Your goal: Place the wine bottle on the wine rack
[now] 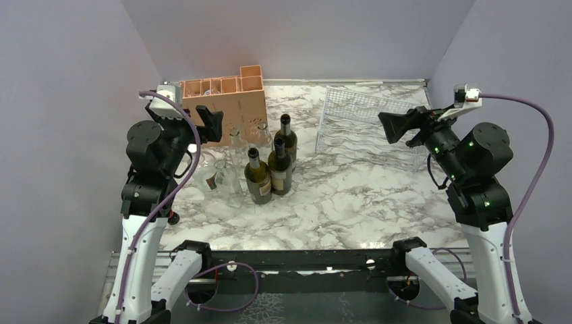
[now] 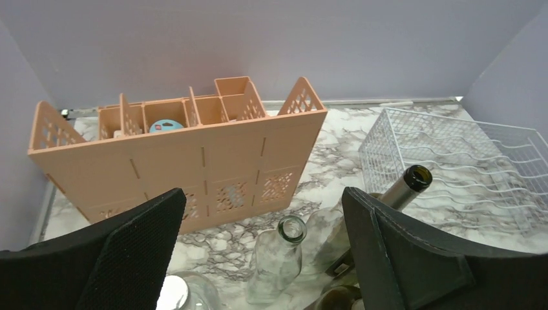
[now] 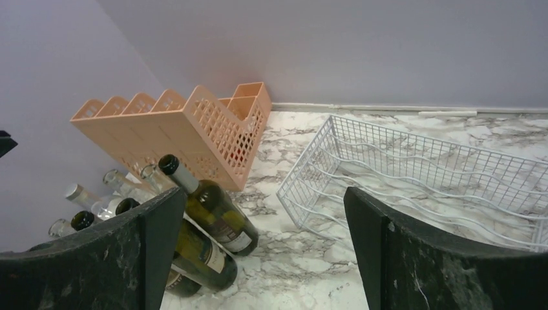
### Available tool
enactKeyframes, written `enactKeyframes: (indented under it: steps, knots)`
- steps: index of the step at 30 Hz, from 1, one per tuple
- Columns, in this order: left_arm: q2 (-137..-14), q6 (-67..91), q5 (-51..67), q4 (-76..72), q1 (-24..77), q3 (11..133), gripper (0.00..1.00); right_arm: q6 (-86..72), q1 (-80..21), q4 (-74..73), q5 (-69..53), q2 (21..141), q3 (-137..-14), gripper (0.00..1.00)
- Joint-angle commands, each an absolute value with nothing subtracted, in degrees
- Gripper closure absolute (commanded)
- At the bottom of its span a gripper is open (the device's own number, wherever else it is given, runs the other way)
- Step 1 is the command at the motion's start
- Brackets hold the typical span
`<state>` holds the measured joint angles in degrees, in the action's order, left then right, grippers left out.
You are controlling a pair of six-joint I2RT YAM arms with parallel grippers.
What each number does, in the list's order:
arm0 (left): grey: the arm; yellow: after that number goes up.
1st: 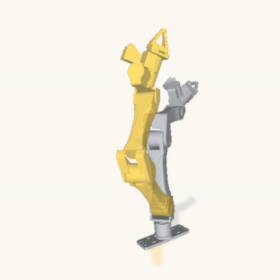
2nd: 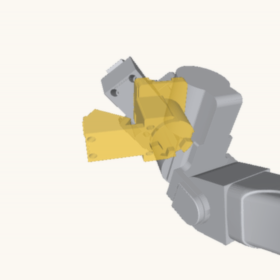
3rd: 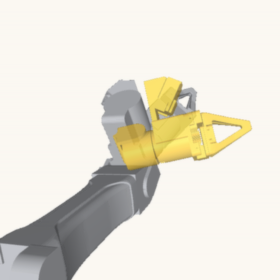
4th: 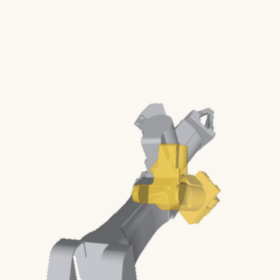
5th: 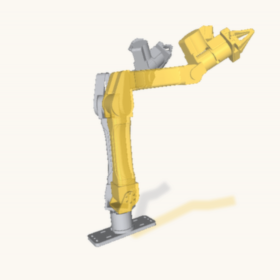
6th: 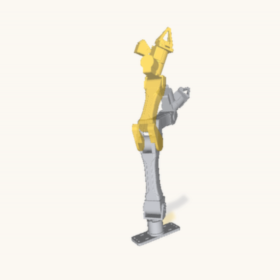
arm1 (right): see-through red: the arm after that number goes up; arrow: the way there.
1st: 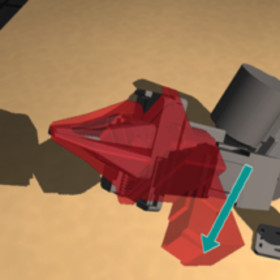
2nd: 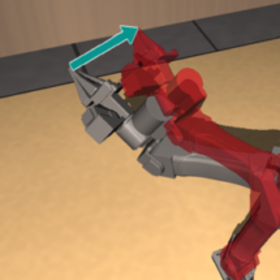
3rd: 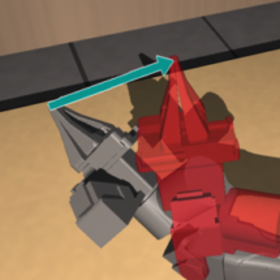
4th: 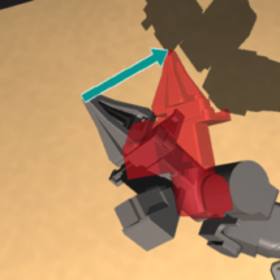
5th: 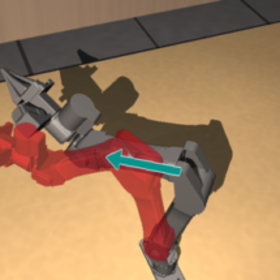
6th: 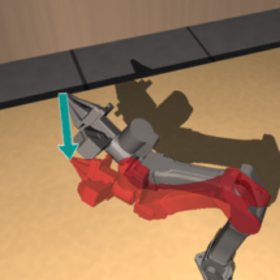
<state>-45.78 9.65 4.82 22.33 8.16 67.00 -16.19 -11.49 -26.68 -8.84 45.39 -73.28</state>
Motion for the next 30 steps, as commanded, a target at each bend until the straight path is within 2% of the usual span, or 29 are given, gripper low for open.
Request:
enactKeyframes:
  steps: [1,5,12,17,20,25,30]
  knots:
    - [-45.75,10.17,13.49,17.55,7.16,65.42,0.02,-16.69,-10.53,-25.29,-15.83,45.13,-72.06,0.03]
    - [-45.87,10.35,17.46,15.36,6.91,64.23,0.01,-15.93,-10.21,-25.03,-19.58,45.43,-70.42,0.01]
    - [-45.72,10.80,24.39,11.75,7.07,61.48,0.01,-11.99,-10.06,-24.86,-34.51,48.26,-67.72,0.01]
    - [-45.79,11.53,28.70,8.83,7.13,59.74,0.01,-10.19,-10.02,-25.76,-42.67,53.28,-68.24,0.14]
    - [-46.15,12.50,30.38,7.29,7.13,59.30,0.01,-10.03,-10.18,-24.79,-44.53,55.40,-68.74,0.17]
    - [-46.80,14.07,32.11,5.44,7.12,59.15,0.01,-10.04,-15.36,-22.54,-40.88,58.38,-69.70,0.18]
    - [-46.76,14.63,32.26,5.36,7.12,59.78,0.01,-6.93,-33.05,-23.09,-22.68,64.02,-72.65,0.21]
